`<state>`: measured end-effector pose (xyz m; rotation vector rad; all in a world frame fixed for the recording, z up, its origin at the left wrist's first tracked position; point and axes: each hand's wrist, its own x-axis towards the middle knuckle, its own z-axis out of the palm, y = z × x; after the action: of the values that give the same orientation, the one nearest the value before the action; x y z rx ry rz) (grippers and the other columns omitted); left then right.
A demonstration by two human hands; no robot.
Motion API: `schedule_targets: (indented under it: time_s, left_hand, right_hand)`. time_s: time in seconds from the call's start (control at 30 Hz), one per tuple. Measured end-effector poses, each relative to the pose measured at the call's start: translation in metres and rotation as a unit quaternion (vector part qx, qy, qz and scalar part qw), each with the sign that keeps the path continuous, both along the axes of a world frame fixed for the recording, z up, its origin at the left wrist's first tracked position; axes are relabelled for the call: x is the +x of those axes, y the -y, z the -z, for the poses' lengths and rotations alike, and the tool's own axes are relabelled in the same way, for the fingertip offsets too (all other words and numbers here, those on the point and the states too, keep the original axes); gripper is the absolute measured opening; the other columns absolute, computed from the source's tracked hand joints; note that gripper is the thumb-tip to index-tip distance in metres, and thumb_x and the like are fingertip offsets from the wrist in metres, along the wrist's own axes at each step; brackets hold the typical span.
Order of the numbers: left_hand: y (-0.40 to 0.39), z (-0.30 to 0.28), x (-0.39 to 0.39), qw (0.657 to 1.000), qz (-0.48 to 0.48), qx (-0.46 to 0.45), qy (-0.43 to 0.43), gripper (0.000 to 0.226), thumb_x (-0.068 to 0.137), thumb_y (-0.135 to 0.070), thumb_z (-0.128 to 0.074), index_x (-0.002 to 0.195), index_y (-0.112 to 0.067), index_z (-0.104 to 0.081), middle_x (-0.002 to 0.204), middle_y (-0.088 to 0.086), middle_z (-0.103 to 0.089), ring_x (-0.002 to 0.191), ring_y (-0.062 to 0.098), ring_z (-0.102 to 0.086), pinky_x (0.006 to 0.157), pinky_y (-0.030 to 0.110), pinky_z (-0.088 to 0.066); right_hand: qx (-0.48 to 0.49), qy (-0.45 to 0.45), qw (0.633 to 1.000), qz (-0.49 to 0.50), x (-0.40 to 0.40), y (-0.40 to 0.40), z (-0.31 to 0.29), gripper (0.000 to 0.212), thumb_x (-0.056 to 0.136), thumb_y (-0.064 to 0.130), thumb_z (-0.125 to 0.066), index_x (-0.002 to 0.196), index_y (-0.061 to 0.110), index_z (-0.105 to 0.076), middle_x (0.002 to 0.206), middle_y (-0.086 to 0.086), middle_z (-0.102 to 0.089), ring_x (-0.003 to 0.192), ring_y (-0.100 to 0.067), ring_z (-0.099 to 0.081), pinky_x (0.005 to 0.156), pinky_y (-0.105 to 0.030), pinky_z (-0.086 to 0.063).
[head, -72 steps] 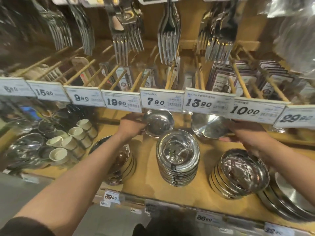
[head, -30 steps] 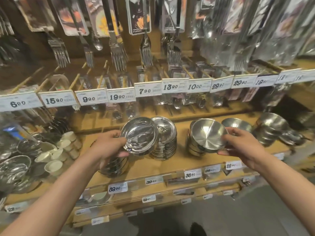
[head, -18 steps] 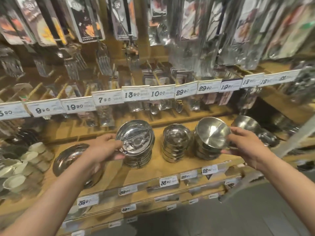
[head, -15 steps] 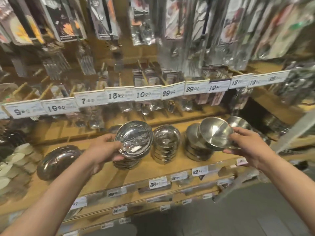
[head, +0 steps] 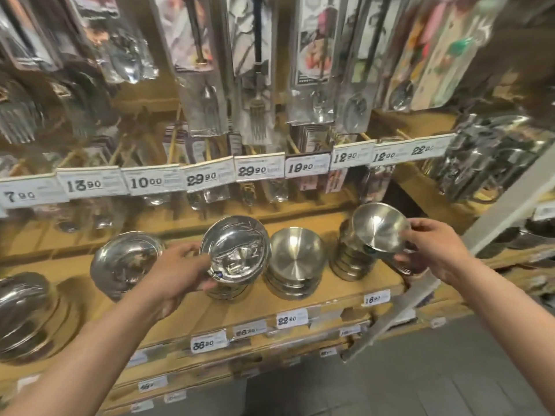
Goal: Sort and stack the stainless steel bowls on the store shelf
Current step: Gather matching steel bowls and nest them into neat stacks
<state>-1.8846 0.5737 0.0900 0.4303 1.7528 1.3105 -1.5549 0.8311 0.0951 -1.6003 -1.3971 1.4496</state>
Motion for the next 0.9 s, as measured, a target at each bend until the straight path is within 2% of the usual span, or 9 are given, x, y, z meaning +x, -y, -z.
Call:
schedule_targets:
  time_s: [0.23,0.37,0.43,0.5,0.57,0.67,0.7,0.83,0.9]
  left_hand:
    - [-0.06,0.001,0.025,0.999,0.041,-0.011,0.003,0.016,0.093,0.001,-0.063,0.105,-0.01,-0.066,0.082,0.014,-0.079,0.053,0.017,-0.072,0.04,0.017,-0.05]
    - [-0.086,0.01,0.045,0.999,0.043,-0.016,0.004,0.022,0.091,-0.001,-0.067,0.109,-0.014,-0.067,0.086,0.01,-0.08,0.076,0.022,-0.078,0.056,0.025,-0.061]
    - [-0.093,0.014,0.053,0.999,0.043,-0.019,0.001,0.026,0.09,-0.002,-0.069,0.113,-0.014,-0.066,0.089,0.011,-0.08,0.081,0.025,-0.078,0.063,0.03,-0.063]
    - [-0.097,0.017,0.061,0.999,0.027,-0.018,0.005,0.029,0.089,-0.001,-0.069,0.116,-0.01,-0.064,0.089,0.014,-0.079,0.079,0.028,-0.078,0.06,0.029,-0.062]
    - [-0.101,0.019,0.071,1.0,-0.001,-0.023,0.007,0.03,0.088,0.002,-0.069,0.116,-0.008,-0.064,0.089,0.015,-0.079,0.078,0.029,-0.077,0.057,0.027,-0.061]
    - [-0.108,0.02,0.088,0.999,-0.046,-0.022,0.009,0.022,0.089,0.003,-0.068,0.11,-0.006,-0.067,0.087,0.012,-0.079,0.075,0.025,-0.078,0.056,0.026,-0.062]
    - [-0.111,0.022,0.093,0.998,-0.06,-0.027,0.004,0.022,0.089,0.002,-0.068,0.109,-0.006,-0.067,0.091,0.013,-0.079,0.076,0.025,-0.078,0.058,0.027,-0.062]
    - [-0.114,0.029,0.107,0.996,-0.086,-0.036,-0.003,0.022,0.09,0.004,-0.066,0.109,-0.007,-0.067,0.103,0.019,-0.076,0.089,0.032,-0.076,0.069,0.034,-0.065]
    - [-0.112,0.032,0.111,0.995,-0.093,-0.043,-0.007,0.023,0.09,0.004,-0.065,0.108,-0.009,-0.067,0.105,0.018,-0.076,0.091,0.031,-0.076,0.07,0.034,-0.065]
  right_hand:
    - [0.065,0.048,0.997,-0.005,0.001,-0.031,0.013,0.019,0.093,-0.002,-0.061,0.101,0.009,-0.074,0.097,-0.019,-0.074,0.074,-0.029,-0.071,0.055,-0.037,-0.063]
    - [0.143,0.121,0.982,-0.03,0.001,-0.053,0.021,0.018,0.092,0.009,-0.064,0.097,0.021,-0.077,0.087,-0.003,-0.074,0.055,-0.014,-0.068,0.043,-0.026,-0.054]
    - [0.181,0.17,0.966,-0.078,-0.002,-0.067,0.024,0.015,0.094,0.017,-0.064,0.1,0.024,-0.077,0.089,0.002,-0.074,0.059,-0.014,-0.069,0.05,-0.032,-0.059]
    - [0.202,0.211,0.949,-0.117,-0.006,-0.082,0.024,0.02,0.095,0.023,-0.061,0.109,0.023,-0.075,0.09,0.002,-0.075,0.061,-0.016,-0.071,0.058,-0.038,-0.062]
    - [0.205,0.217,0.943,-0.145,-0.007,-0.095,0.026,0.022,0.096,0.023,-0.059,0.112,0.023,-0.075,0.085,0.001,-0.076,0.059,-0.016,-0.071,0.052,-0.029,-0.056]
    - [0.233,0.228,0.924,-0.202,-0.01,-0.11,0.033,0.028,0.097,0.022,-0.058,0.12,0.014,-0.073,0.108,-0.006,-0.076,0.093,-0.023,-0.07,0.075,-0.023,-0.042]
    - [0.235,0.22,0.923,-0.212,-0.011,-0.113,0.035,0.029,0.097,0.022,-0.058,0.121,0.013,-0.073,0.108,-0.006,-0.076,0.093,-0.023,-0.069,0.077,-0.023,-0.04]
    - [0.234,0.201,0.914,-0.262,-0.016,-0.121,0.042,0.023,0.097,0.021,-0.061,0.111,0.015,-0.078,0.085,-0.001,-0.073,0.066,-0.012,-0.062,0.066,-0.023,-0.044]
    - [0.236,0.191,0.911,-0.279,-0.018,-0.124,0.044,0.02,0.097,0.02,-0.062,0.109,0.019,-0.079,0.081,0.007,-0.07,0.061,-0.006,-0.062,0.054,-0.012,-0.044]
